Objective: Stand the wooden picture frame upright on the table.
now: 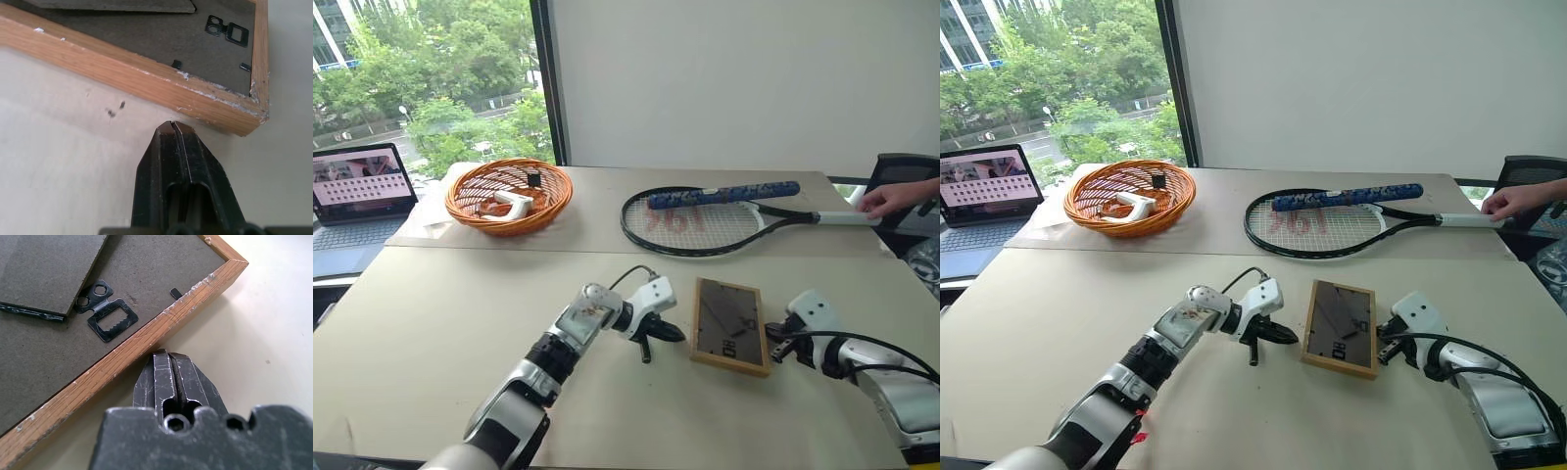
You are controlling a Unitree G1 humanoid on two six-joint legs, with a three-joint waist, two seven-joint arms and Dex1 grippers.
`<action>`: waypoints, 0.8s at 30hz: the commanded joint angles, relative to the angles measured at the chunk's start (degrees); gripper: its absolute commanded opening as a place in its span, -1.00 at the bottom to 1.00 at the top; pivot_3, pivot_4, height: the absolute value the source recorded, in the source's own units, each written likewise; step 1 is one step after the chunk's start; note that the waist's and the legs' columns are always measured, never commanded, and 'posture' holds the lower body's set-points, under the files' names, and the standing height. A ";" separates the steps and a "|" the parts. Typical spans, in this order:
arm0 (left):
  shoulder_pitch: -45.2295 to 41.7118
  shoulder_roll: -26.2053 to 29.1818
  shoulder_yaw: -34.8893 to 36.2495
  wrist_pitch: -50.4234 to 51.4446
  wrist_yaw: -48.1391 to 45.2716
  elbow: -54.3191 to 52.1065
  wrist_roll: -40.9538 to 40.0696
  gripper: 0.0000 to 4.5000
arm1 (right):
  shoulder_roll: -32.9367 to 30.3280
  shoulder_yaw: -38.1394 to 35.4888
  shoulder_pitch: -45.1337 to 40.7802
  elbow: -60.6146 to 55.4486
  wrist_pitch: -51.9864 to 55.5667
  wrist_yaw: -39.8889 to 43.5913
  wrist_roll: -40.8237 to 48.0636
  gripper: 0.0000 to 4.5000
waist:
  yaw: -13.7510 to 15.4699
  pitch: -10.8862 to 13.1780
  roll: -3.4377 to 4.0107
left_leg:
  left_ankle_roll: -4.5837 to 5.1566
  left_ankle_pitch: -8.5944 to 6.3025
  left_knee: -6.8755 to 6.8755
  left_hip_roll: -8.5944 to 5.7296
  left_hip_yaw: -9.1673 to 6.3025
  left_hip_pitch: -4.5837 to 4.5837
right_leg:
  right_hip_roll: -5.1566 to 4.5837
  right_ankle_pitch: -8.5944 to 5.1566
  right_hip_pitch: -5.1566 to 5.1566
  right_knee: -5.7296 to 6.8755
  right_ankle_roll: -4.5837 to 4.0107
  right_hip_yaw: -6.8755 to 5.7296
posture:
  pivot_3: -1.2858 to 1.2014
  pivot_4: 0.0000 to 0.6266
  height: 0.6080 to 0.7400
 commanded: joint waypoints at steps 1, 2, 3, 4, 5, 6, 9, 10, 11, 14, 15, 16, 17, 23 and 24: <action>1.32 2.71 1.93 4.06 0.19 -4.99 -1.65 -1.00 | 1.32 2.11 -3.17 0.75 -1.50 1.41 -1.08 -0.97 | -0.16 0.00 0.00 | 0.00 0.00 0.01 0.00 0.00 0.00 | 0.00 0.00 0.00 0.00 0.00 0.00 | 0.03 -0.52 0.47; 1.81 3.76 2.21 4.86 0.29 -6.08 -1.83 -1.00 | 1.82 2.80 -4.03 1.22 -1.58 1.64 -1.36 -0.97 | -0.09 0.00 0.00 | 0.00 0.00 0.01 0.00 0.00 0.01 | 0.00 0.00 0.00 0.01 0.00 0.00 | 0.03 -0.52 0.47; 2.44 4.84 2.63 5.84 0.43 -7.33 -2.14 -1.00 | 2.32 3.62 -4.81 1.56 -1.64 2.02 -1.67 -0.97 | -0.10 0.00 0.00 | 0.00 0.00 0.02 0.00 0.00 0.01 | 0.00 0.00 0.00 0.02 0.00 0.00 | 0.03 -0.52 0.47; 3.14 6.00 3.07 6.93 0.61 -8.62 -2.48 -1.00 | 2.82 4.58 -5.63 1.84 -1.72 2.36 -2.08 -0.97 | -0.11 0.00 0.00 | 0.00 0.00 0.02 0.00 0.00 0.01 | 0.00 0.00 0.00 0.01 0.00 0.00 | 0.03 -0.52 0.47; 4.28 7.30 3.61 8.22 0.80 -10.42 -2.94 -1.00 | 3.80 5.55 -6.56 1.93 -1.57 2.61 -2.15 -0.97 | -0.18 0.00 0.00 | 0.00 0.00 0.02 0.01 0.00 0.01 | 0.00 0.00 0.00 0.01 0.00 0.00 | 0.03 -0.52 0.47; 5.30 8.31 4.08 9.38 1.04 -12.01 -3.34 -1.00 | 4.59 6.49 -7.34 1.98 -1.53 2.86 -2.41 -0.97 | -0.46 0.00 0.00 | 0.00 0.00 0.02 0.01 0.00 0.02 | 0.01 0.00 0.00 0.02 0.00 0.00 | 0.03 -0.52 0.47; 7.68 10.24 4.67 11.99 1.91 -15.59 -4.45 -1.00 | 6.50 8.70 -9.00 2.27 -1.64 3.51 -3.20 -0.97 | -0.75 0.00 0.00 | 0.00 0.00 -0.04 0.03 -0.01 0.07 | 0.02 -0.01 0.02 0.06 -0.03 -0.02 | 0.03 -0.52 0.47; 8.67 10.91 4.94 12.91 2.32 -16.88 -4.84 -1.00 | 7.34 9.89 -9.59 2.22 -1.68 3.75 -3.51 -0.97 | -0.83 0.00 0.00 | -0.01 0.00 -0.02 0.03 -0.01 0.07 | 0.02 -0.01 0.02 0.05 -0.02 -0.03 | 0.03 -0.52 0.47; 9.54 11.53 5.16 13.73 2.73 -18.08 -5.22 -1.00 | 8.22 10.83 -10.09 2.24 -1.70 3.90 -3.68 -0.97 | -1.15 -0.01 0.00 | -0.01 0.00 -0.01 0.03 -0.01 0.07 | 0.02 -0.01 0.04 0.05 -0.02 -0.02 | 0.03 -0.52 0.47; 11.38 12.85 5.71 15.89 3.75 -21.02 -6.33 -1.00 | 10.18 12.65 -11.03 2.37 -1.71 4.22 -4.28 -0.97 | -1.44 -0.01 0.00 | -0.01 0.00 -0.03 0.04 -0.01 0.11 | 0.04 -0.01 0.04 0.08 -0.04 -0.03 | 0.03 -0.52 0.47; 12.08 13.34 5.93 16.52 4.18 -21.95 -6.66 -1.00 | 10.85 13.34 -11.24 2.28 -1.47 4.36 -4.42 -0.97 | -1.48 -0.01 0.00 | -0.01 0.00 -0.03 0.04 -0.01 0.13 | 0.04 -0.01 0.05 0.08 -0.04 -0.03 | 0.03 -0.52 0.47; 12.63 13.75 6.07 17.00 4.55 -22.72 -6.96 -1.00 | 11.36 13.99 -11.37 2.18 -1.32 4.54 -4.66 -0.97 | -1.50 -0.01 0.00 | -0.01 0.00 -0.04 0.05 -0.01 0.13 | 0.04 -0.02 0.05 0.09 -0.04 -0.03 | 0.03 -0.52 0.47; 13.06 14.07 6.22 17.48 4.88 -23.39 -7.28 -1.00 | 11.74 14.53 -11.43 2.05 -1.23 4.64 -4.89 -0.97 | -1.57 -0.02 -0.01 | -0.01 0.00 -0.04 0.05 -0.01 0.14 | 0.04 -0.02 0.05 0.09 -0.04 -0.03 | 0.03 -0.52 0.47; 14.45 15.23 7.46 19.30 6.93 -25.53 -9.02 -1.00 | 12.77 14.90 -11.37 1.71 -0.88 4.88 -5.37 -0.97 | -1.59 -0.04 -0.04 | -0.01 0.00 -0.05 0.06 -0.01 0.21 | 0.06 -0.03 0.08 0.10 -0.06 -0.03 | 0.03 -0.52 0.47; 14.65 15.35 8.46 19.66 7.78 -25.53 -9.36 -1.00 | 12.55 14.44 -11.30 1.75 -1.09 4.81 -5.48 -0.97 | -1.59 -0.04 -0.04 | -0.01 0.00 -0.05 0.06 -0.02 0.21 | 0.06 -0.03 0.08 0.11 -0.06 -0.03 | 0.03 -0.52 0.47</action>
